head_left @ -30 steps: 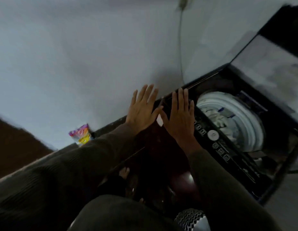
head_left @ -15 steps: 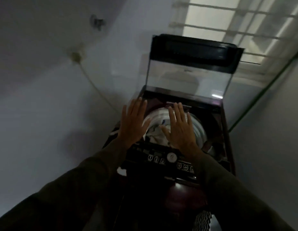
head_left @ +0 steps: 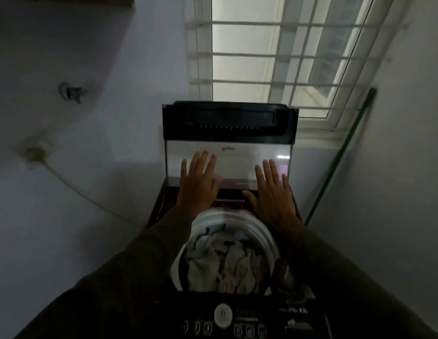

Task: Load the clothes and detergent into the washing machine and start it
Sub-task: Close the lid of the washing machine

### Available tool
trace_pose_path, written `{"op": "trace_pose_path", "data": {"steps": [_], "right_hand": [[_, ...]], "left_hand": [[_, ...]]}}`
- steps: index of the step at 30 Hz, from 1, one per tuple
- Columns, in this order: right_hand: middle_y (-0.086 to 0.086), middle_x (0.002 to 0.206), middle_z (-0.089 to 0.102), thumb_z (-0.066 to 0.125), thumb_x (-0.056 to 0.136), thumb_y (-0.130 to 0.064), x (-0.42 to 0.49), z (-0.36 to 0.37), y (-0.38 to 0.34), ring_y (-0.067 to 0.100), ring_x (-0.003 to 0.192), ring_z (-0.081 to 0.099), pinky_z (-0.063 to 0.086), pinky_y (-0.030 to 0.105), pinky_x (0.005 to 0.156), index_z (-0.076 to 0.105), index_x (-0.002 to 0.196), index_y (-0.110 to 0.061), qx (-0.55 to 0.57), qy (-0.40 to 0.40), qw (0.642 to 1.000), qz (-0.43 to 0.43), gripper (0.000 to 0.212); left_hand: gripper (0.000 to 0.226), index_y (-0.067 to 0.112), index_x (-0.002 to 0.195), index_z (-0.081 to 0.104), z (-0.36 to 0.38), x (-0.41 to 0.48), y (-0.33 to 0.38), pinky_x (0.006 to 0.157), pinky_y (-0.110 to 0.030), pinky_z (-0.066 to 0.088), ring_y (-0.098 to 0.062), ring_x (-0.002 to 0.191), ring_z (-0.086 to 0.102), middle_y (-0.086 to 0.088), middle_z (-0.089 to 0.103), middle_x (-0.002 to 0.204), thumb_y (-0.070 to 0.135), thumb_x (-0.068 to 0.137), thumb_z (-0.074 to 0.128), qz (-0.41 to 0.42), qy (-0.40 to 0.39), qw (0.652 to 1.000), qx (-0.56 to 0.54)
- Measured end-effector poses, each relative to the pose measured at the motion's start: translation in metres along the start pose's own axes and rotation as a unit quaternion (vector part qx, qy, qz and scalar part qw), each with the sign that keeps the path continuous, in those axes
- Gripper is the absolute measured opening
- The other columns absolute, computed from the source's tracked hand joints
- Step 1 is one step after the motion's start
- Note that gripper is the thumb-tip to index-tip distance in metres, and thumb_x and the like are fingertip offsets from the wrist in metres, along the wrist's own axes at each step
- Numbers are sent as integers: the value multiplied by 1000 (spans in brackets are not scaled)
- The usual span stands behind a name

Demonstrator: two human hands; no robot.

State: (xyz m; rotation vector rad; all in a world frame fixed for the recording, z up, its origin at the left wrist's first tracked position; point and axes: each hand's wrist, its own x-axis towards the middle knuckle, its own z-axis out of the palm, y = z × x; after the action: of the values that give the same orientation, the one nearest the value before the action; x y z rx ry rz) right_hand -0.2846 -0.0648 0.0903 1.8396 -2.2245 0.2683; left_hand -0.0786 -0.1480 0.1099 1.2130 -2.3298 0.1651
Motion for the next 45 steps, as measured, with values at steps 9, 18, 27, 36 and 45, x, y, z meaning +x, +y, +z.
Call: {"op": "trace_pose_path", "data": {"steps": [9,18,27,36,45], "right_hand": [[15,163,5,30,95,-65,126,-13,35,28,151,-2,20,57,118,11,156,-10,25,54,998,-22,84],[8,165,3,30,94,-68,233,-34,48,29,151,-6,16,60,118,9,155,-11,43,38,998,-35,86],[7,157,27,27,98,-61,247,-28,35,31,147,17,13,64,115,22,151,-13,63,50,997,-14,72],[8,151,37,30,101,-51,213,-40,25,31,144,25,14,65,115,33,147,-12,87,122,989,-4,60],[6,134,52,38,100,-52,163,-57,11,29,133,38,22,62,111,48,133,-16,107,204,973,20,49]], "left_hand": [[71,13,151,35,13,116,-12,116,-60,24,-31,147,28,-14,34,157,57,95,30,4,33,998,57],[73,12,155,20,14,230,-33,116,-56,24,-29,148,23,-12,30,158,56,99,35,-3,-20,996,88],[74,17,156,16,33,236,-44,118,-61,11,-27,150,14,-8,22,161,60,98,32,-34,-61,996,62],[81,16,154,23,17,202,-35,117,-61,15,-30,147,22,-11,30,157,66,92,15,-26,6,998,63],[75,14,151,35,-8,150,-19,113,-62,26,-32,142,34,-12,41,149,62,94,22,-17,66,996,63]]}}
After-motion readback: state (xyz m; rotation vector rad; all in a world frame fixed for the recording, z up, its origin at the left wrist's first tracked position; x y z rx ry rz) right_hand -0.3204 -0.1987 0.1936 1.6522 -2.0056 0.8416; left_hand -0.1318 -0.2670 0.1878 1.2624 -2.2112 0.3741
